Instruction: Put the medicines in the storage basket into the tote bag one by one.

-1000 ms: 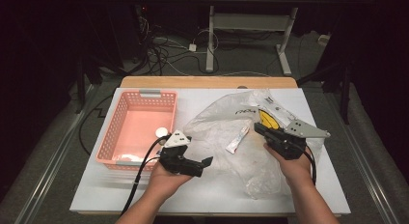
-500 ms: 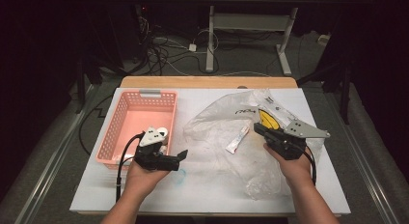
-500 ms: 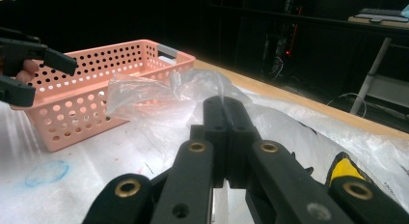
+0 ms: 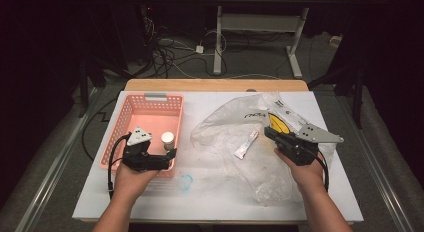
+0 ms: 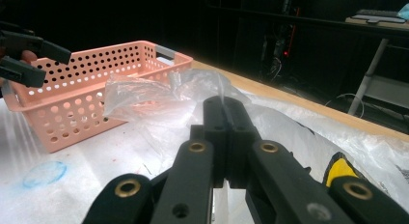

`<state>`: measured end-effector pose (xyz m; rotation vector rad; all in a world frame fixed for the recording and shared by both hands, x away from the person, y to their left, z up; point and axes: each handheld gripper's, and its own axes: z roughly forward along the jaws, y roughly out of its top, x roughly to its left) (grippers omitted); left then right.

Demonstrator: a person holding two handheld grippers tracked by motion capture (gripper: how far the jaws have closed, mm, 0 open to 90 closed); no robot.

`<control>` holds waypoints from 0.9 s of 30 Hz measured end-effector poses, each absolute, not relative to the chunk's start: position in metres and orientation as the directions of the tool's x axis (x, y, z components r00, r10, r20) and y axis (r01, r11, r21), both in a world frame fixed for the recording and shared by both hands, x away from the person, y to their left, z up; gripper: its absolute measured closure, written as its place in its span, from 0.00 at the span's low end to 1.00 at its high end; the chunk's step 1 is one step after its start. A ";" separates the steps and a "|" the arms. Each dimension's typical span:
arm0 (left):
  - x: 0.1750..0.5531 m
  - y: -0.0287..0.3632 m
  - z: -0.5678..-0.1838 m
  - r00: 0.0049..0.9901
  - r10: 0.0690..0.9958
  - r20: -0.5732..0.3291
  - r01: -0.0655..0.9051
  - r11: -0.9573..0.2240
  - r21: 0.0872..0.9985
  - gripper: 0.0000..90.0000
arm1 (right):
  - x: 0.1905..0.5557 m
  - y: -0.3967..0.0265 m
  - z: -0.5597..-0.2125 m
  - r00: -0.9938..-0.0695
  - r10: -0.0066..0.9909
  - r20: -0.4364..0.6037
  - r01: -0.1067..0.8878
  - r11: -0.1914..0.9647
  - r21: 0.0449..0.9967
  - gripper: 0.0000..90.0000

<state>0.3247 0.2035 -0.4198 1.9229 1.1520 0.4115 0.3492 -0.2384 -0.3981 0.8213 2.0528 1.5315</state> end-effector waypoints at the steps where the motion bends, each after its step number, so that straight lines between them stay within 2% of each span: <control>1: 0.325 0.206 -0.420 0.519 0.844 -0.133 0.569 -0.225 0.791 0.00 | 0.349 -0.239 -0.398 -0.724 0.690 -0.004 0.192 0.207 0.959 1.00; 12: 0.329 0.227 -0.423 0.474 0.867 -0.155 0.594 -0.184 0.783 0.00 | 0.350 -0.240 -0.398 -0.725 0.689 -0.007 0.189 0.209 0.959 1.00; 20: 0.331 0.226 -0.416 0.488 0.855 -0.177 0.584 -0.169 0.794 0.00 | 0.349 -0.240 -0.398 -0.722 0.692 -0.007 0.192 0.211 0.958 1.00; 27: 0.351 0.219 -0.403 0.495 0.847 -0.193 0.589 -0.163 0.791 0.02 | 0.350 -0.238 -0.398 -0.724 0.690 -0.013 0.187 0.214 0.959 1.00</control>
